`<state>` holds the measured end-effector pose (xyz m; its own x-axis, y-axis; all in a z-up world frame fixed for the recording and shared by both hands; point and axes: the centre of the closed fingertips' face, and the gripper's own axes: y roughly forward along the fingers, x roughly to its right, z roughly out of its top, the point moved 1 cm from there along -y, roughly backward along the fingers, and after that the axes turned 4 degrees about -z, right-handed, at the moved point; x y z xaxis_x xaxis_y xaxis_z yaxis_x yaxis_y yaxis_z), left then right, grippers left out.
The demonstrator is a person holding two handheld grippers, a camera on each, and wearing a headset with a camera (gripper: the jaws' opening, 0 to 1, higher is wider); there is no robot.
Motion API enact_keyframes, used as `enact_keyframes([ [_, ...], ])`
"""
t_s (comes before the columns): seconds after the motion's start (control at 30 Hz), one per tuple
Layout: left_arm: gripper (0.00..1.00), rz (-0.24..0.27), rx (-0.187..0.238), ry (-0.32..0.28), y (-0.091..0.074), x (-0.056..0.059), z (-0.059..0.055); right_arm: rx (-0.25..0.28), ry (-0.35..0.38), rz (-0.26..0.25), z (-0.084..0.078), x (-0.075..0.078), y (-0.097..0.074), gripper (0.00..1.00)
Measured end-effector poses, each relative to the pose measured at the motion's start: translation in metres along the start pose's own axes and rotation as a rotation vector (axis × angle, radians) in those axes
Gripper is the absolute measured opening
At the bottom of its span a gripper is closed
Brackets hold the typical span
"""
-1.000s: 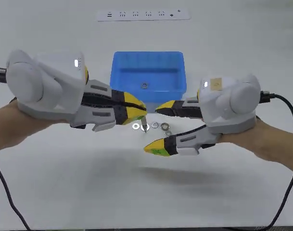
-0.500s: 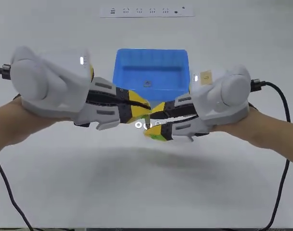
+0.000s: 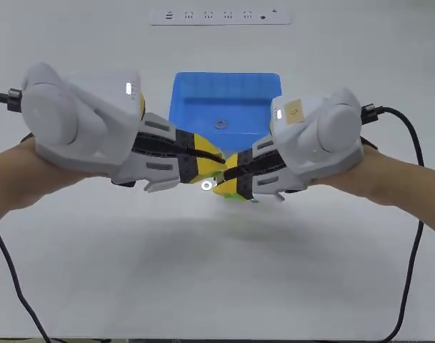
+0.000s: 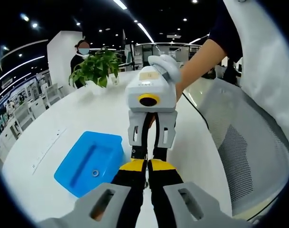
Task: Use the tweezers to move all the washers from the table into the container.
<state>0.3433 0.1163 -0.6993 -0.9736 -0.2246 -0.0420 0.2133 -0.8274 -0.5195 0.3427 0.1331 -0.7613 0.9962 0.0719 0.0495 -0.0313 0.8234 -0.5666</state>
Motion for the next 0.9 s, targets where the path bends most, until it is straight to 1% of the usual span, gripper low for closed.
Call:
enact_keyframes([
  [0.07,0.06,0.034,0.007,-0.024,0.000,-0.002,0.000,0.001,0.012,-0.016,0.000,0.002,0.000,0.10],
  [0.13,0.09,0.075,0.028,-0.045,-0.002,-0.004,0.001,0.000,0.025,-0.034,-0.001,0.003,-0.001,0.09],
  [0.17,0.12,0.097,0.029,-0.041,-0.004,-0.006,0.000,-0.001,0.028,-0.036,-0.001,0.003,-0.001,0.09],
  [0.2,0.13,0.114,0.020,-0.033,-0.006,-0.006,-0.001,-0.001,0.027,-0.038,0.000,0.002,-0.002,0.09],
  [0.23,0.13,0.110,0.021,-0.036,-0.008,-0.003,0.000,-0.001,0.028,-0.039,0.000,0.001,-0.002,0.09],
  [0.3,0.15,0.118,0.036,-0.045,-0.013,0.000,0.002,-0.002,0.036,-0.039,0.001,-0.001,-0.003,0.09],
  [0.37,0.19,0.137,0.063,-0.055,-0.019,0.001,0.006,0.000,0.039,-0.040,0.003,-0.004,-0.004,0.09],
  [0.47,0.21,0.169,0.096,-0.088,-0.028,0.003,0.010,0.005,0.046,-0.044,0.008,-0.006,-0.007,0.09],
  [0.57,0.26,0.153,0.150,-0.140,-0.036,0.015,0.016,0.018,0.064,-0.055,0.016,-0.008,-0.011,0.09],
  [0.67,0.28,0.154,0.156,-0.152,-0.041,0.022,0.015,0.021,0.082,-0.074,0.018,-0.008,-0.016,0.09],
  [0.73,0.31,0.156,0.159,-0.162,-0.044,0.028,0.013,0.024,0.079,-0.080,0.021,-0.011,-0.021,0.09],
  [0.8,0.33,0.161,0.164,-0.173,-0.049,0.031,0.012,0.022,0.058,-0.089,0.025,-0.013,-0.027,0.09],
  [0.83,0.34,0.165,0.170,-0.183,-0.051,0.034,0.014,0.023,0.050,-0.092,0.027,-0.014,-0.031,0.09],
  [0.9,0.38,0.171,0.193,-0.197,-0.055,0.037,0.017,0.032,0.040,-0.097,0.033,-0.013,-0.038,0.09],
])
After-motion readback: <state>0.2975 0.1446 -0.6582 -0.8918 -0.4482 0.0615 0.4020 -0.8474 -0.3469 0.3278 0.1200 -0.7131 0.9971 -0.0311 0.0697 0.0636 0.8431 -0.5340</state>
